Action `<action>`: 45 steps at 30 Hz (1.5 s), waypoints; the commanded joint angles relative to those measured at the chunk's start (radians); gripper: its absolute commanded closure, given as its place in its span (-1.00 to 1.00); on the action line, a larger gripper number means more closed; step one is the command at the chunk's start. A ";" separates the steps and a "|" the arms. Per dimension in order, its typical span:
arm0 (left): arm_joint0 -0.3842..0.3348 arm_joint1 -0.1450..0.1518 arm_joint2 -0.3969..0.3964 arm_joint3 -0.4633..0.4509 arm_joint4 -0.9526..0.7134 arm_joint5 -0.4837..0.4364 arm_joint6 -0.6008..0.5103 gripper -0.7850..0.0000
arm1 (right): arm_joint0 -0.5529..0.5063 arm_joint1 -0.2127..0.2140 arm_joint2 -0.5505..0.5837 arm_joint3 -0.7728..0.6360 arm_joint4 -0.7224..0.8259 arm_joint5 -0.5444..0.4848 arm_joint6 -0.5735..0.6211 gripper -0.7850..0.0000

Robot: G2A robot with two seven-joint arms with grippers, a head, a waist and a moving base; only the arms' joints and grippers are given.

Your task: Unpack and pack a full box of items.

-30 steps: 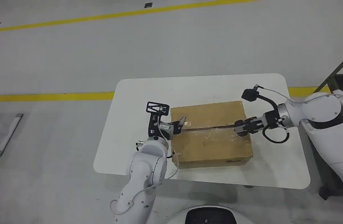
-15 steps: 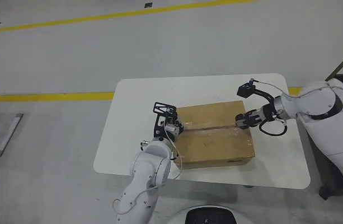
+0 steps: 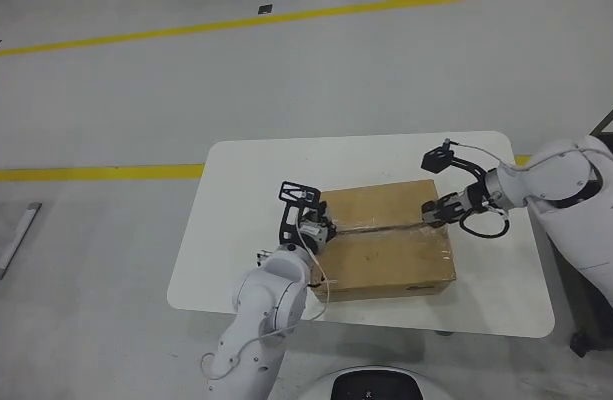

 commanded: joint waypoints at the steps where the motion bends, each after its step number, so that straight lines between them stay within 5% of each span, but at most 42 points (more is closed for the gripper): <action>1: -0.005 0.000 0.004 0.003 -0.024 -0.023 -0.013 1.00 | 0.000 0.002 -0.001 0.003 -0.001 -0.001 -0.001 1.00; 25: -0.076 -0.010 0.103 0.148 -0.090 -0.072 -0.047 1.00 | 0.008 0.021 -0.023 -0.006 -0.002 0.013 -0.018 1.00; 27: -0.080 -0.010 0.105 0.152 -0.093 -0.069 -0.044 1.00 | 0.010 0.023 -0.022 -0.007 -0.003 0.016 -0.022 0.55; 30: -0.085 -0.011 0.108 0.155 -0.096 -0.068 -0.039 1.00 | 0.010 0.027 -0.017 -0.011 -0.004 0.023 -0.032 0.14; 31: -0.087 -0.011 0.109 0.155 -0.098 -0.067 -0.037 1.00 | 0.010 0.028 -0.014 -0.014 -0.005 0.025 -0.034 -0.23; 36: -0.092 -0.012 0.114 0.155 -0.102 -0.064 -0.032 0.86 | 0.003 0.041 0.020 -0.034 -0.010 0.040 -0.044 -0.75; 40: -0.097 -0.013 0.119 0.155 -0.108 -0.063 -0.026 0.80 | -0.021 0.056 0.085 -0.068 -0.002 0.057 -0.109 -0.36; 41: -0.098 -0.013 0.120 0.156 -0.109 -0.063 -0.025 0.82 | -0.029 0.059 0.097 -0.079 -0.001 0.058 -0.126 0.07; 42: -0.101 -0.014 0.122 0.158 -0.109 -0.062 -0.023 0.82 | -0.043 0.062 0.116 -0.095 0.001 0.059 -0.156 0.18; 45: -0.110 -0.016 0.131 0.169 -0.116 -0.059 -0.011 0.81 | -0.099 0.072 0.178 -0.143 -0.004 0.066 -0.274 0.92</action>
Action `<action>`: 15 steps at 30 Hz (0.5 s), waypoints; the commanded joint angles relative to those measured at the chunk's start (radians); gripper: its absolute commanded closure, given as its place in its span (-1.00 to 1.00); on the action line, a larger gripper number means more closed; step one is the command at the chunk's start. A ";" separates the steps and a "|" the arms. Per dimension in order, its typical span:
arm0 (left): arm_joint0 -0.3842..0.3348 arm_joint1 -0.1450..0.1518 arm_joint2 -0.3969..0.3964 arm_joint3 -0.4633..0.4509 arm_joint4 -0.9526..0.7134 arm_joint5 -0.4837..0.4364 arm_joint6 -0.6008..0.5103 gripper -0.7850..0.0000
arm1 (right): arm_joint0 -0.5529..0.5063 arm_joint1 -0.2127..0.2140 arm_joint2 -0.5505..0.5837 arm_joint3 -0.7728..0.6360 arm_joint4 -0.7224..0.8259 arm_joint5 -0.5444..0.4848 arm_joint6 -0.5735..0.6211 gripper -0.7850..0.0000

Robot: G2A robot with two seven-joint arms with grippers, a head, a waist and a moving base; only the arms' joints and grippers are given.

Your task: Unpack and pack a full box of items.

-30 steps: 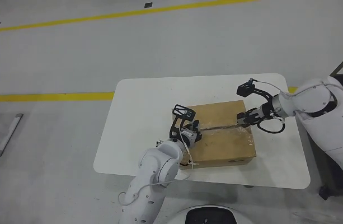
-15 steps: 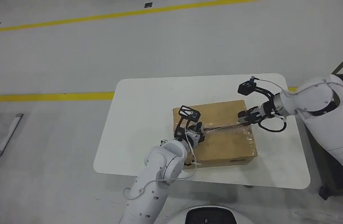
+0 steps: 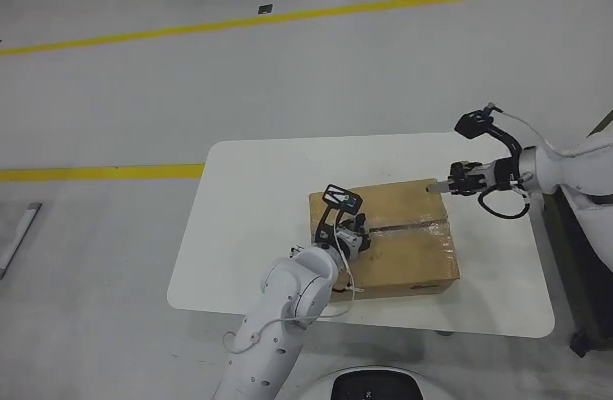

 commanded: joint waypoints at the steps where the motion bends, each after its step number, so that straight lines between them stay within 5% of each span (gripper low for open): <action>1: -0.006 -0.002 0.006 0.008 -0.004 0.003 0.009 0.82 | -0.040 0.005 0.035 -0.031 -0.006 0.005 -0.075 1.00; 7: -0.028 -0.010 0.037 0.043 -0.011 0.012 0.034 0.77 | -0.194 0.017 0.148 -0.128 0.009 0.049 -0.294 1.00; 15: -0.071 -0.023 0.091 0.097 0.011 0.014 0.075 0.97 | -0.372 0.023 0.256 -0.244 -0.021 0.054 -0.519 1.00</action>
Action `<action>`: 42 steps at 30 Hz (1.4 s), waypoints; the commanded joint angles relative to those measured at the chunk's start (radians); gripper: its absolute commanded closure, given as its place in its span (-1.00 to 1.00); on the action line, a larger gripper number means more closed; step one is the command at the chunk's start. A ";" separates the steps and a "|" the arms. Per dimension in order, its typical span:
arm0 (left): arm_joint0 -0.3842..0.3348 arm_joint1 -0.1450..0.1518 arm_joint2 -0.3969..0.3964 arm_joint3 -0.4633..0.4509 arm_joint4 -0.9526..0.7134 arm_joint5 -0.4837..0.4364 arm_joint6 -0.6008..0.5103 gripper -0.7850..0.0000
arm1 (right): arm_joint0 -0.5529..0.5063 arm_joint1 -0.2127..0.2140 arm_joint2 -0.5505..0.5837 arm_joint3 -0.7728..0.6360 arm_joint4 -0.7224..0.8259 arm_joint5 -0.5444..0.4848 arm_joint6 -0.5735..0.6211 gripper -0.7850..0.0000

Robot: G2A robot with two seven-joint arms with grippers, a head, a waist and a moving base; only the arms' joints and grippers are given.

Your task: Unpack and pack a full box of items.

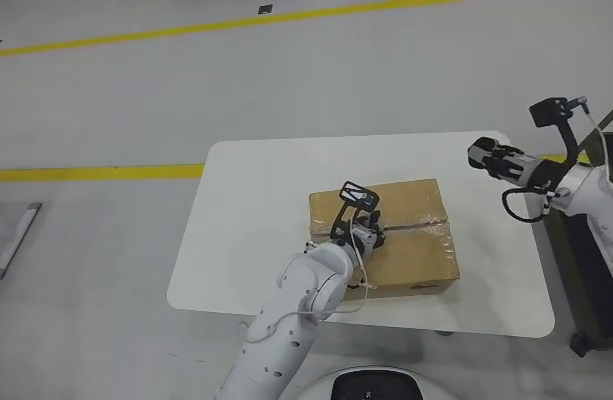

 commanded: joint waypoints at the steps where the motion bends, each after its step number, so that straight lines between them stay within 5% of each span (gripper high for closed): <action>1: -0.010 -0.003 0.013 0.010 0.010 -0.002 0.009 1.00 | -0.033 0.000 0.017 -0.019 -0.011 -0.001 -0.041 1.00; 11: -0.075 -0.030 0.092 0.064 0.031 0.003 0.066 1.00 | -0.172 -0.001 0.083 -0.081 -0.049 0.022 -0.163 1.00; 12: -0.078 -0.031 0.094 0.064 0.036 0.005 0.070 0.57 | -0.178 -0.001 0.086 -0.084 -0.049 0.023 -0.173 1.00; 13: -0.081 -0.032 0.096 0.063 0.049 0.007 0.077 -0.62 | -0.191 -0.002 0.090 -0.090 -0.058 0.023 -0.189 1.00; 14: -0.082 -0.032 0.096 0.059 0.061 0.010 0.080 -1.00 | -0.199 -0.003 0.093 -0.094 -0.066 0.024 -0.203 1.00; 22: -0.017 -0.006 -0.010 -0.056 0.176 0.051 0.092 -1.00 | -0.244 -0.015 0.074 -0.131 -0.072 0.032 -0.316 1.00; 31: 0.151 0.043 -0.214 -0.240 0.465 0.119 0.092 -1.00 | -0.253 -0.028 -0.043 -0.207 -0.209 -0.086 -0.391 1.00; 38: 0.280 0.060 -0.365 -0.339 0.516 0.213 0.075 -1.00 | -0.217 -0.050 -0.235 -0.242 -0.346 -0.101 -0.388 1.00; 42: 0.310 0.067 -0.401 -0.358 0.569 0.185 0.066 -1.00 | -0.158 -0.071 -0.369 -0.216 -0.448 -0.080 -0.394 1.00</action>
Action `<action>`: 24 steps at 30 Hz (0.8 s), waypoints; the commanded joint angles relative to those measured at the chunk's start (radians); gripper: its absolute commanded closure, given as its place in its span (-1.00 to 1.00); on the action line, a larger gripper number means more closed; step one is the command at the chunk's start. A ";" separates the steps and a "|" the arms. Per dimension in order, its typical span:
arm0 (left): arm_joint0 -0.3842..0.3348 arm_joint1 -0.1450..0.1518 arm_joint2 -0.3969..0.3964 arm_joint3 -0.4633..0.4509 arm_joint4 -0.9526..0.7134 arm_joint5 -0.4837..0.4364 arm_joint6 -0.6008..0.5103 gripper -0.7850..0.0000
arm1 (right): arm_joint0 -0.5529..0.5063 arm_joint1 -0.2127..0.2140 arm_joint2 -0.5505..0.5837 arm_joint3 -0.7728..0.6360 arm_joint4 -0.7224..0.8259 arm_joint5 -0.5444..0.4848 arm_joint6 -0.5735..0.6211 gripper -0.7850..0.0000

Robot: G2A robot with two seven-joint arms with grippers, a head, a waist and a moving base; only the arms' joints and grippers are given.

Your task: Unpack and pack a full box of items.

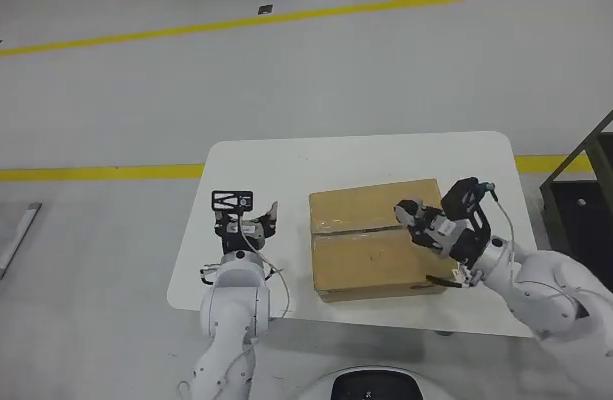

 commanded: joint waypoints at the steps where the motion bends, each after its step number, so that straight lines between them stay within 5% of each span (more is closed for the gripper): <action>1: 0.012 0.003 -0.009 -0.001 0.035 -0.018 -0.003 -1.00 | 0.030 -0.009 -0.063 0.022 -0.056 0.006 0.007 1.00; 9: 0.021 0.003 -0.001 0.008 0.049 -0.047 0.011 -1.00 | 0.089 -0.032 -0.161 0.139 -0.222 0.062 0.020 1.00; 24: -0.019 -0.009 0.039 0.042 -0.038 -0.052 -0.019 -1.00 | 0.010 -0.026 -0.031 0.132 -0.218 0.153 0.066 1.00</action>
